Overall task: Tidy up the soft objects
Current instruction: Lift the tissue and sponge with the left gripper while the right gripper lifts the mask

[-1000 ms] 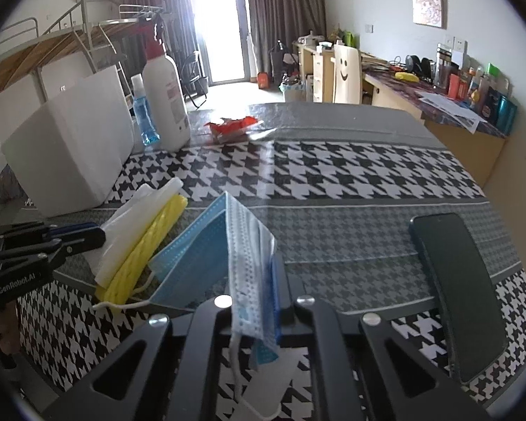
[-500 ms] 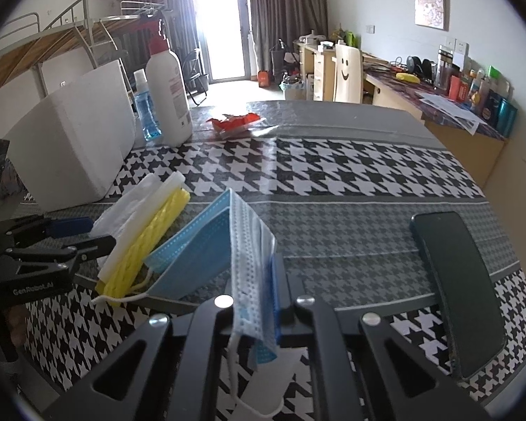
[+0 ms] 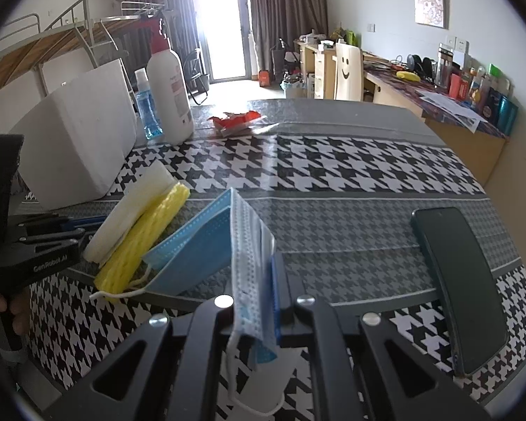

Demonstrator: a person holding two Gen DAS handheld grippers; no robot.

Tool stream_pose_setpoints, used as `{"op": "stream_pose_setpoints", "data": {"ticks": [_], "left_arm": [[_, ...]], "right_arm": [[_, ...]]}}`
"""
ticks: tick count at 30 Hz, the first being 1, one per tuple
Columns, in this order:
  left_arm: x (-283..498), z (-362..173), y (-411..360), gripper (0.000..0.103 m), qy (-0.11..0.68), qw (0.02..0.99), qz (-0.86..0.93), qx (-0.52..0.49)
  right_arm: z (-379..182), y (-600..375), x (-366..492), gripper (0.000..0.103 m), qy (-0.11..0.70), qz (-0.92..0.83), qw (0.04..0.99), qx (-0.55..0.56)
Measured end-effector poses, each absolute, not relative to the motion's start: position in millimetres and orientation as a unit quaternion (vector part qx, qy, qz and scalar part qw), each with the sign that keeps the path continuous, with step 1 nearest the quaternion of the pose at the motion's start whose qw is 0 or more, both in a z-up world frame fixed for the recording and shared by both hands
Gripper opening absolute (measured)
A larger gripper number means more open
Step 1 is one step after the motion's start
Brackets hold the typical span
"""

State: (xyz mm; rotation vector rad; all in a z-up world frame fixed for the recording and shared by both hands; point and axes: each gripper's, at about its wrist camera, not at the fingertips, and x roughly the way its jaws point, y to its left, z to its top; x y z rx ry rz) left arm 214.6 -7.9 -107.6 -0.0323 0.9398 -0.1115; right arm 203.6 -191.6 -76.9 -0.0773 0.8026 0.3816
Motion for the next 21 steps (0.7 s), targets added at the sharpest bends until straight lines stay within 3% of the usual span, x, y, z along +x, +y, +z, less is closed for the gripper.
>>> {"op": "stream_pose_setpoints", "data": {"ticks": [21], "left_arm": [[169.4, -50.7, -10.9, 0.002, 0.359, 0.928, -0.098, -0.017]], "right_arm": [[-42.2, -200.7, 181.8, 0.01, 0.334, 0.18, 0.925, -0.013]]}}
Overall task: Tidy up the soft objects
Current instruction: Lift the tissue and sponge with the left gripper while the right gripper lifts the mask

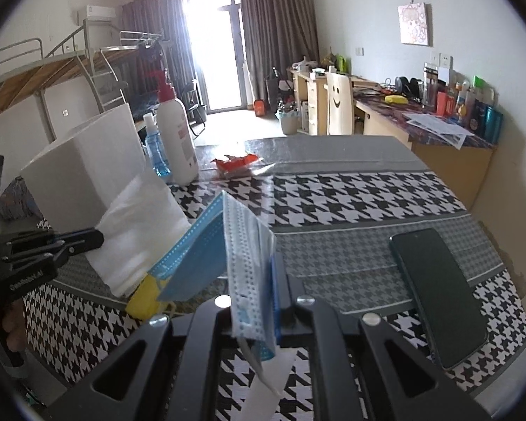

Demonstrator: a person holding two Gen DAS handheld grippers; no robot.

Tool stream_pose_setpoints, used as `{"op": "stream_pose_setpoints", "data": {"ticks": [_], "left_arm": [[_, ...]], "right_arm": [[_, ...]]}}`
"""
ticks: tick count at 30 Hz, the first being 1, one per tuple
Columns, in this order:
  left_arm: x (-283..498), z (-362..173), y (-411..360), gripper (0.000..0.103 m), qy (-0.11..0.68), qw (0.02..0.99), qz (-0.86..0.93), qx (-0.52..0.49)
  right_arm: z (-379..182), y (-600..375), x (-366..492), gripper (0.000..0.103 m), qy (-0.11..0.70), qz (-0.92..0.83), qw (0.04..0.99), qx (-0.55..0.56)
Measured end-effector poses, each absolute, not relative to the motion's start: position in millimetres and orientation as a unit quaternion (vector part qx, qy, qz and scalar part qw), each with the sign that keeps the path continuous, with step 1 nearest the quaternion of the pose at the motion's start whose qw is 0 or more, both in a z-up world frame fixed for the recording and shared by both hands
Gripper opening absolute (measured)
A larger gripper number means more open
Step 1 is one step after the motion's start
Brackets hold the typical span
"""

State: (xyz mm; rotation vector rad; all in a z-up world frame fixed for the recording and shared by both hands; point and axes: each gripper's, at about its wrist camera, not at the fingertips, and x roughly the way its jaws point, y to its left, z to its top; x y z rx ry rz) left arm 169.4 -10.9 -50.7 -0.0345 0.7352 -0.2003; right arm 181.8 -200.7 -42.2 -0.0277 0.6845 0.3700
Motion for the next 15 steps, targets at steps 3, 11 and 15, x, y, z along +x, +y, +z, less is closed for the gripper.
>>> {"op": "stream_pose_setpoints", "data": {"ticks": [3, 11, 15], "left_arm": [[167.5, -51.5, -7.7, 0.002, 0.357, 0.929, -0.101, -0.021], [162.9, -45.8, -3.8, 0.002, 0.347, 0.931, -0.113, -0.028], [161.4, -45.9, -1.0, 0.002, 0.347, 0.93, -0.115, -0.033]], "right_arm": [[-49.2, -197.2, 184.8, 0.01, 0.344, 0.177, 0.922, -0.026], [-67.7, -186.4, 194.8, 0.01, 0.37, 0.165, 0.912, -0.066], [-71.2, -180.0, 200.0, 0.01, 0.373, 0.157, 0.91, -0.088]]}}
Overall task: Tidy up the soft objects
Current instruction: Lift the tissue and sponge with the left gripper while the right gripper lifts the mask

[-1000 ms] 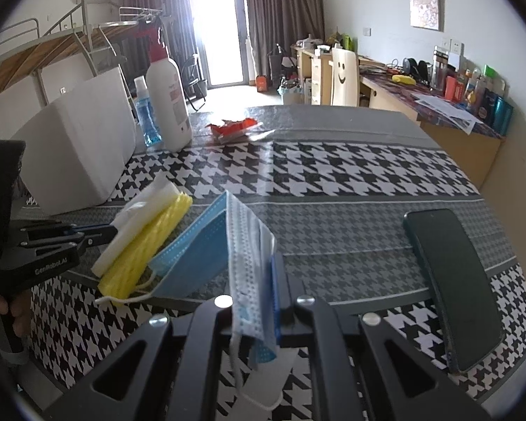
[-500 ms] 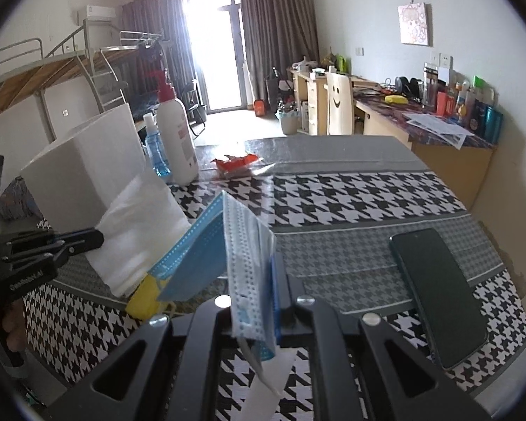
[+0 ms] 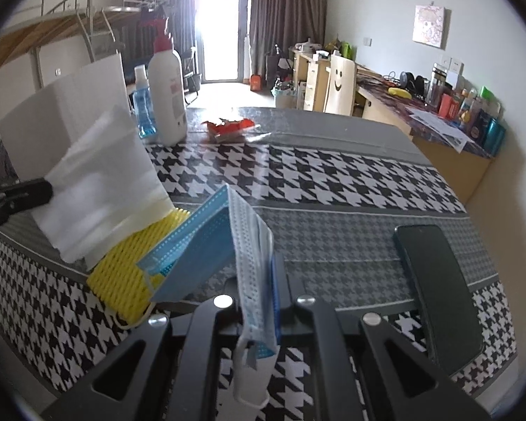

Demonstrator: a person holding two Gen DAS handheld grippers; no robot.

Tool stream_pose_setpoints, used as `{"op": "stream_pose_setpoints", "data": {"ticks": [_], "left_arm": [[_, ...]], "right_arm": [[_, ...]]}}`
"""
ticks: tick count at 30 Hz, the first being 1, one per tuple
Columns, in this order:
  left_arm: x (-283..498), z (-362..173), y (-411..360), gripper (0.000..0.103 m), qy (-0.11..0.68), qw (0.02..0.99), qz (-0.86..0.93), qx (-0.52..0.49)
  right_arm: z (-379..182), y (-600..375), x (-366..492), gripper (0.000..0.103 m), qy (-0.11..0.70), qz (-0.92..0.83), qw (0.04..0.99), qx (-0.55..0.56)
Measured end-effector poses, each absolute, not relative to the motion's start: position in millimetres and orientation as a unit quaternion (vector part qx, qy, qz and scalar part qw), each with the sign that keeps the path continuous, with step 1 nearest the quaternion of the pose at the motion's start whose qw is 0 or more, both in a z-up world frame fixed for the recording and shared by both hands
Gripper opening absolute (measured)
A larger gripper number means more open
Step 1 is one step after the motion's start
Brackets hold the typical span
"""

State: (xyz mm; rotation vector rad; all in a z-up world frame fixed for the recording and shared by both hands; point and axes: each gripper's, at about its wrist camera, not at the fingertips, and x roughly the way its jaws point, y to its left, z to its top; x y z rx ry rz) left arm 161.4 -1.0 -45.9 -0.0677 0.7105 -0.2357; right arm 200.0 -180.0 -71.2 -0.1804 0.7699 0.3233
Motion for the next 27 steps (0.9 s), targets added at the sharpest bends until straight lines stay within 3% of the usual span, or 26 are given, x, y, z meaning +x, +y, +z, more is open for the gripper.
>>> {"op": "stream_pose_setpoints", "data": {"ticks": [24, 27], "left_arm": [[145.0, -20.8, -2.6, 0.002, 0.312, 0.94, -0.133, -0.034], [144.0, -19.4, -3.5, 0.002, 0.312, 0.94, -0.135, -0.036]], "right_arm": [[-13.1, -190.4, 177.9, 0.01, 0.3, 0.159, 0.941, -0.023], [-14.7, -191.2, 176.8, 0.005, 0.304, 0.162, 0.939, -0.019]]}}
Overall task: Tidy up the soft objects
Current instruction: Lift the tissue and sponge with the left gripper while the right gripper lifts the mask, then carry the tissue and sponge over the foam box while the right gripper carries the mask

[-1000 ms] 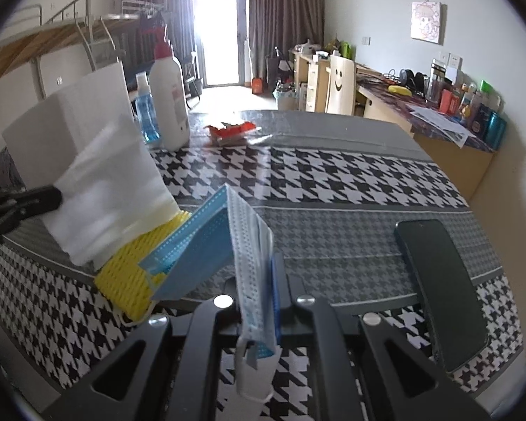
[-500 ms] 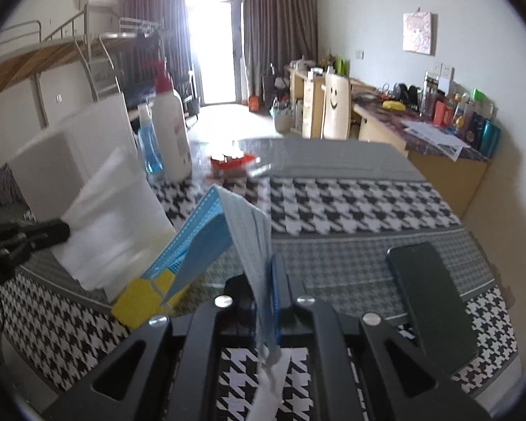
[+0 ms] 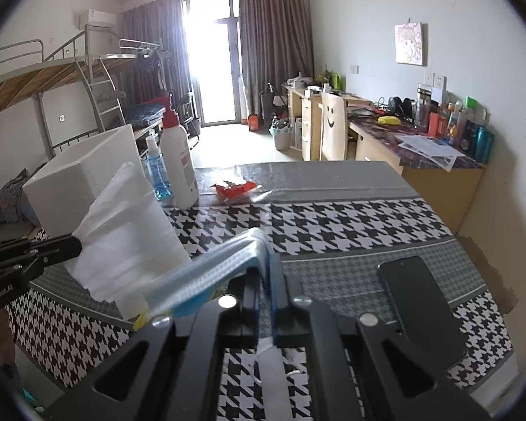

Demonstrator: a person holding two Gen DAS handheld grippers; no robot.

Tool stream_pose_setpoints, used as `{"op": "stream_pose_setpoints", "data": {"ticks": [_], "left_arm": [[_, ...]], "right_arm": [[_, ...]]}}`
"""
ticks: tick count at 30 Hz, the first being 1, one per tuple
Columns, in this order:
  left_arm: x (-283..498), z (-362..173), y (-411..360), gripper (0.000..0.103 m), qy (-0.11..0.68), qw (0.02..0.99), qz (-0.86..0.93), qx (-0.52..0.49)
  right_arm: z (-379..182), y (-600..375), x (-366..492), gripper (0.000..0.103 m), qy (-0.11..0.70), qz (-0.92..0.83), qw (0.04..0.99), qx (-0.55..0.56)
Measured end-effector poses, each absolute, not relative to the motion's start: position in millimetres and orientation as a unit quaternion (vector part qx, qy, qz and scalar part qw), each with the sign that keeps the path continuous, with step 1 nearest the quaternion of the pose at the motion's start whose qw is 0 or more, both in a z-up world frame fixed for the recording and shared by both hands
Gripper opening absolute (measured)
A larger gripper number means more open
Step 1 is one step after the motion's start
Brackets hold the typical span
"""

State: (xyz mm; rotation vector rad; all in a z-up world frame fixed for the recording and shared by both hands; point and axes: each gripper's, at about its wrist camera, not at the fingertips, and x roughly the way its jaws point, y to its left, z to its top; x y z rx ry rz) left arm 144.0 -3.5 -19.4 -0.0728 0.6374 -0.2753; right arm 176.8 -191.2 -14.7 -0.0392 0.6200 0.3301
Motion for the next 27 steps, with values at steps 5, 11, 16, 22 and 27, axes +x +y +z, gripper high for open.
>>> {"op": "stream_pose_setpoints", "data": {"ticks": [5, 11, 16, 22, 27], "left_arm": [[141.4, -12.9, -3.9, 0.002, 0.302, 0.943, -0.134, -0.033], [136.9, -7.1, -2.9, 0.002, 0.292, 0.946, -0.135, -0.031], [134.2, -3.9, -2.1, 0.002, 0.286, 0.948, -0.136, -0.029], [129.0, 2.5, 3.4, 0.002, 0.275, 0.952, -0.132, -0.03], [127.6, 4.2, 5.8, 0.002, 0.273, 0.953, -0.128, -0.029]], "right_arm": [[-10.3, -196.3, 175.4, 0.004, 0.3, 0.166, 0.939, -0.003], [10.8, -197.9, 167.9, 0.004, 0.272, 0.165, 0.948, -0.003], [27.7, -195.8, 159.8, 0.004, 0.247, 0.167, 0.954, -0.011], [42.2, -197.3, 160.0, 0.004, 0.225, 0.162, 0.961, -0.014], [45.1, -196.5, 156.2, 0.004, 0.215, 0.164, 0.963, -0.017]]}}
